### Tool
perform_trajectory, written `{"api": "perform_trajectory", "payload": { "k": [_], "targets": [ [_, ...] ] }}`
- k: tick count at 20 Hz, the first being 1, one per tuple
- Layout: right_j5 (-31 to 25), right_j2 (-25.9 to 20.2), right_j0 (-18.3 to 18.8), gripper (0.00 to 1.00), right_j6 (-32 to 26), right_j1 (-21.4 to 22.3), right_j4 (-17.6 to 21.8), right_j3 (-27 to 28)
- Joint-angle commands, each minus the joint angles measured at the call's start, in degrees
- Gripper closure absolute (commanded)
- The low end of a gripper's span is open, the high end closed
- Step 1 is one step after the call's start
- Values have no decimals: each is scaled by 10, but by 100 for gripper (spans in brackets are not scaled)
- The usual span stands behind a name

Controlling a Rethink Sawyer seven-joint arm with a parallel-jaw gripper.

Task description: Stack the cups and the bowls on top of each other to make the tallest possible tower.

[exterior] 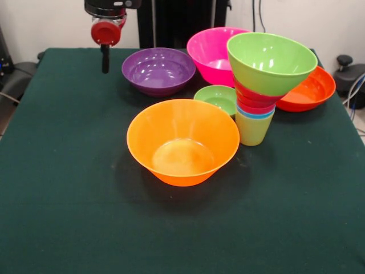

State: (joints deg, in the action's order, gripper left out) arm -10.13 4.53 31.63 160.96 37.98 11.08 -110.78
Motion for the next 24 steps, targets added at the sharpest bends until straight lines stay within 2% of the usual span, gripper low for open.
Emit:
{"api": "perform_trajectory", "payload": {
  "k": [1, 2, 7, 10, 14, 19, 24],
  "targets": [
    [-125, -73, 51, 0, -100, 22, 25, -6],
    [-123, -69, 48, 0, -97, 21, 27, -5],
    [-76, -73, 54, 0, -80, -35, 50, 12],
    [-76, -92, 65, 0, -94, -41, 65, 9],
    [-72, -113, 70, 0, -123, -46, 105, 16],
    [-32, -137, 68, 0, -147, -70, 190, 20],
    [22, -152, 67, 0, -131, -84, 274, 4]
  ]
}}
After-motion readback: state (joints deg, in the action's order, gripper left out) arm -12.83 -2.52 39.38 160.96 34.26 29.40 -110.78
